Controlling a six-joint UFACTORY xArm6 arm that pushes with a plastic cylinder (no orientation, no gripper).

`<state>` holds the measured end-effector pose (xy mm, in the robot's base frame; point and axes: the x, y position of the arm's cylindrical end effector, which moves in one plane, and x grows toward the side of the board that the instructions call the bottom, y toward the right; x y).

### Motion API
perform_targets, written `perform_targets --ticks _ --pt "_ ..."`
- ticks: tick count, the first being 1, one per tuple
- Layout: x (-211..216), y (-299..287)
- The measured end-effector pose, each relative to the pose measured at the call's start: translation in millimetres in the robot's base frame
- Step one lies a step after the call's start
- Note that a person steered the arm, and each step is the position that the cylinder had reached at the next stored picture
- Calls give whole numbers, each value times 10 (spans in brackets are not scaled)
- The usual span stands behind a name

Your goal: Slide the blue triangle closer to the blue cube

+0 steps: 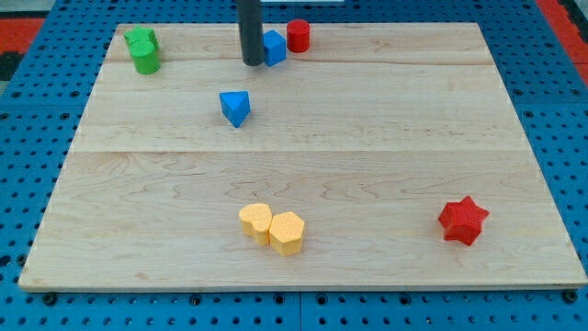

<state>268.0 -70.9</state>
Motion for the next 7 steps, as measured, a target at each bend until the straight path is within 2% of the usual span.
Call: perform_targets --ticks 1,2,3,4,5,6,7 --pt "477 23" --pt "454 -581" --pt "1045 -462" --pt "1015 3" --pt "767 366" --pt "840 699" --pt "738 919"
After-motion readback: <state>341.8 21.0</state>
